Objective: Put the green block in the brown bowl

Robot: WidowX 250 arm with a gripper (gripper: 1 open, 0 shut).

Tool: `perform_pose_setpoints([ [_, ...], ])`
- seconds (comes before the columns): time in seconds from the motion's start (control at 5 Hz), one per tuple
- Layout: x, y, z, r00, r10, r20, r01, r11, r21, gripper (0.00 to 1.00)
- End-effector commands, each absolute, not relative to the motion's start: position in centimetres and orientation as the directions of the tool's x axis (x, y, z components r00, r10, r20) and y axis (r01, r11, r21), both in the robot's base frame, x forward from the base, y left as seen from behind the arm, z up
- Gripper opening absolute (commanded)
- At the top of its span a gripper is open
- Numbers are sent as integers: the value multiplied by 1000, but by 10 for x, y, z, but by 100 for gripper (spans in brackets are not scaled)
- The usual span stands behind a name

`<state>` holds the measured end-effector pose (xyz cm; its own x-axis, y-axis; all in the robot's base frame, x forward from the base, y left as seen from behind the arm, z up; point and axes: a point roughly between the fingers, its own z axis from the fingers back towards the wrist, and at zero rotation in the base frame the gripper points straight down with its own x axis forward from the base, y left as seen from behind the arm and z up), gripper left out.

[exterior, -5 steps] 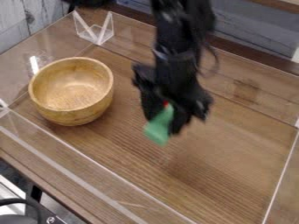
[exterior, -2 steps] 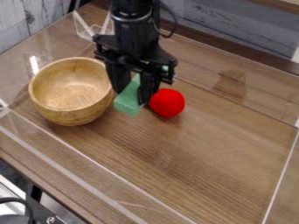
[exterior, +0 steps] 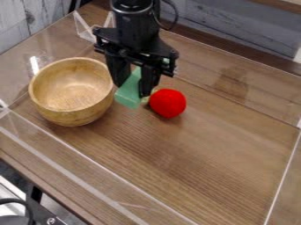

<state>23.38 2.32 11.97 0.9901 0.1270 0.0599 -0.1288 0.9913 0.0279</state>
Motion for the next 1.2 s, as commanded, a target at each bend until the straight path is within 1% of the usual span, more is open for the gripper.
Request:
perform_pose_setpoints([
  [0.0, 243, 30, 132, 982, 157, 107, -162, 986, 36, 0],
  [1.0, 251, 44, 137, 953, 275, 131, -285, 956, 66, 0],
])
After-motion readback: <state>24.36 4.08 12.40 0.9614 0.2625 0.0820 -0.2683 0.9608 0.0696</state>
